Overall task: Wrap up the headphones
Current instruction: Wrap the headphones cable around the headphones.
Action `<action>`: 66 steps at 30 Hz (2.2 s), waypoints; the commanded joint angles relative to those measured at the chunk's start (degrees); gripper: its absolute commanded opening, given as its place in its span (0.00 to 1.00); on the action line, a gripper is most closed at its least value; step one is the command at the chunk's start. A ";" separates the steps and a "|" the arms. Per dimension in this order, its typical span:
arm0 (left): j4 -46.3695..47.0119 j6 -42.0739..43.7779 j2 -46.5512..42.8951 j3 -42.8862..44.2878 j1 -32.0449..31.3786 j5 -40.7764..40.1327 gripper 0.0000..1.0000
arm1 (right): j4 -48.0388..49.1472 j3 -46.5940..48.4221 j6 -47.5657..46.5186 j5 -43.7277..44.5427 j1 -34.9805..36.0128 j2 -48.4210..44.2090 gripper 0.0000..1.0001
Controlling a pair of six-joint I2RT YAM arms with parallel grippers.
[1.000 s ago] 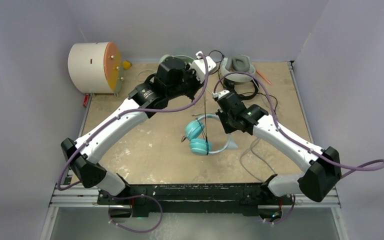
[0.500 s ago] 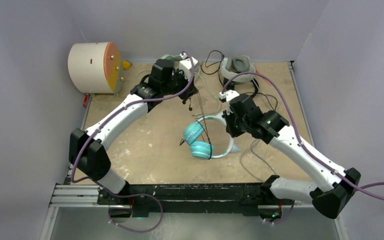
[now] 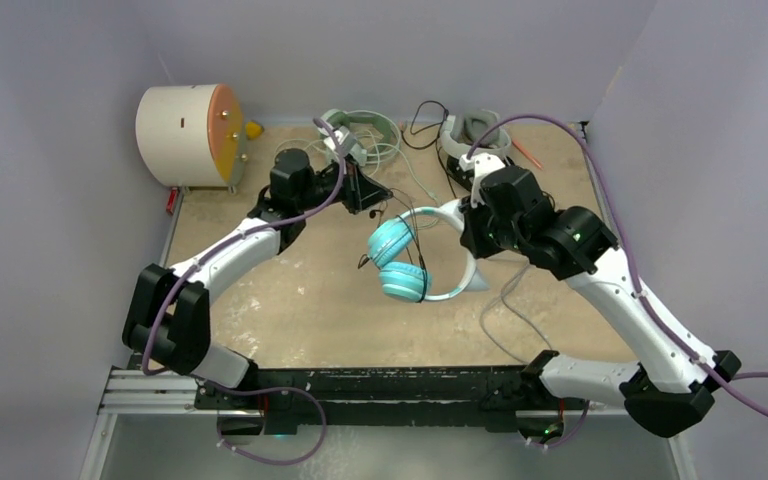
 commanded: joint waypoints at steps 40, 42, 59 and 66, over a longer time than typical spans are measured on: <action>46.42 -4.79 -13.80 -26.82 1.22 6.38 0.80 | -15.94 42.73 4.34 -5.02 0.62 18.08 0.00; 55.59 -8.47 -11.03 -27.17 1.22 8.82 0.80 | -15.61 42.89 4.65 -4.94 0.62 18.02 0.00; 58.10 -11.43 -1.04 -19.92 -0.07 10.44 0.59 | -13.91 43.50 5.76 -5.71 0.62 19.14 0.00; 58.25 -12.25 1.09 -19.44 -1.77 11.03 0.40 | -13.50 43.77 6.34 -4.51 0.62 18.88 0.00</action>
